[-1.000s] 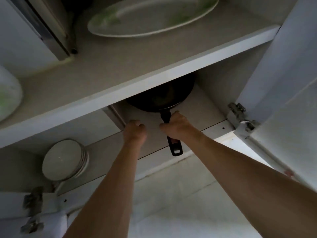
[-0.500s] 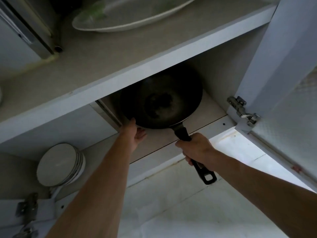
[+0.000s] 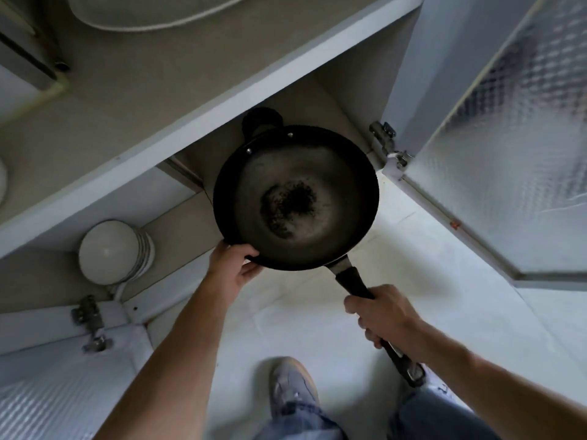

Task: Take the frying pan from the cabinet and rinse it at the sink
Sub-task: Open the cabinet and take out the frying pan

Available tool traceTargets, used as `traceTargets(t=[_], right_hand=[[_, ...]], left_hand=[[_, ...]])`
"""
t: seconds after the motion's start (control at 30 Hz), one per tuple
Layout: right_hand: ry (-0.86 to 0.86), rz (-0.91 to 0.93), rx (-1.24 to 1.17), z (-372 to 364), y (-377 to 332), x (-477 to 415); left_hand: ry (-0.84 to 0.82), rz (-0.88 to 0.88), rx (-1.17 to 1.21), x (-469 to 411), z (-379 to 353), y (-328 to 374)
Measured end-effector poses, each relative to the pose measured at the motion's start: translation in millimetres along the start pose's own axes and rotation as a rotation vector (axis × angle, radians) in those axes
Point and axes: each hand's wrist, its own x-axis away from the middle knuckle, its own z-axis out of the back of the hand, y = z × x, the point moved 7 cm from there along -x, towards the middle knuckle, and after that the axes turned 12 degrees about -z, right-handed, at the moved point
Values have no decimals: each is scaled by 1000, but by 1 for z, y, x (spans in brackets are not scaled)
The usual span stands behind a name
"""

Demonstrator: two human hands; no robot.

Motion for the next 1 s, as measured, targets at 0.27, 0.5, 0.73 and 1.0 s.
traceTargets(t=[0.27, 0.5, 0.73, 1.0], right_hand=[[6, -119, 72, 7, 63, 135], [-99, -197, -40, 14, 100, 278], [-89, -250, -107, 22, 106, 411], [28, -222, -41, 54, 114, 515]], left_hand=[[63, 160, -109, 132, 28, 11], [87, 259, -153, 267, 48, 63], [46, 247, -236, 371, 50, 155], [9, 199, -305, 463, 32, 226]])
